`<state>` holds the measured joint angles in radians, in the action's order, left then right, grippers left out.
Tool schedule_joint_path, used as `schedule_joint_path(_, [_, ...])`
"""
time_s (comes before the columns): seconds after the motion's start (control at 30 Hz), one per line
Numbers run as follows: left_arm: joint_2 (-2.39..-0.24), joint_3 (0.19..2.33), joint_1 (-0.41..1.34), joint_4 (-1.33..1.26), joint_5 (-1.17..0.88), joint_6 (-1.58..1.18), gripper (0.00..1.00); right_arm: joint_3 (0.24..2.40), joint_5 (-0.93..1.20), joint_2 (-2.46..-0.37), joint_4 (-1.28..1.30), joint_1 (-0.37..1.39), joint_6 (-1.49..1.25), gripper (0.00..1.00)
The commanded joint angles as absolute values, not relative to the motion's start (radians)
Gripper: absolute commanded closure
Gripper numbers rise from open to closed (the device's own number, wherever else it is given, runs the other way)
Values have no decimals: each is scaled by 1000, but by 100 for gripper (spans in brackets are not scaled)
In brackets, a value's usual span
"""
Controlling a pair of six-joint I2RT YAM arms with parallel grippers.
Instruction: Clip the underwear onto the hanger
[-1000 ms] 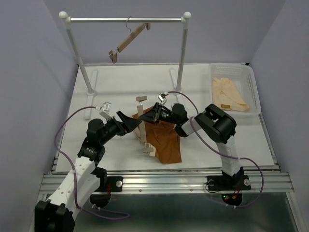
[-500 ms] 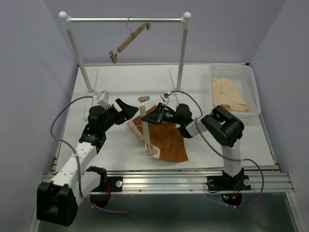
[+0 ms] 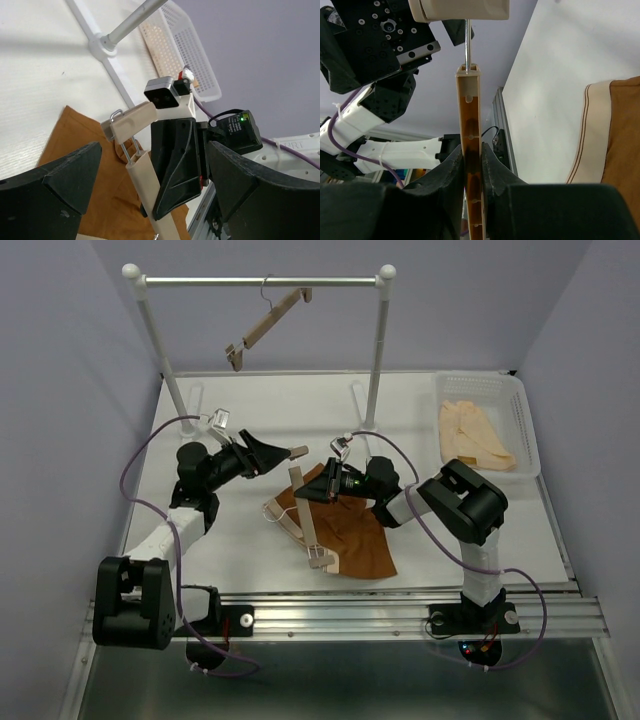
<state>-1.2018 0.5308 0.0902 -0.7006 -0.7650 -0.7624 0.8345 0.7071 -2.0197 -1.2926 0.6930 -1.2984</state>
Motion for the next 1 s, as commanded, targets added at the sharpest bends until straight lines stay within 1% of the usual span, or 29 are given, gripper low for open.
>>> schedule_joint_path(0.0, [-1222,580,91,-805,-841,-724,1,853,756,-1993,-1746,687,-1354,99])
schedule_joint_path(0.23, [-1339,589,91,-860,-856,-752,1,848,772,-1994,-1805,687,-1396,99])
schedule_joint_path(0.47, [-1385,620,91,-876,-848,-745,1,853,796,-1986,-1815,687,-1397,99])
schedule_joint_path(0.63, [-1437,618,97,-985,-911,-805,1,884,811,-2009,-1815,687,-1407,99])
schedule_joint_path(0.97, [-1496,629,141,-997,-911,-808,1,903,821,-2022,-1815,696,-1411,99])
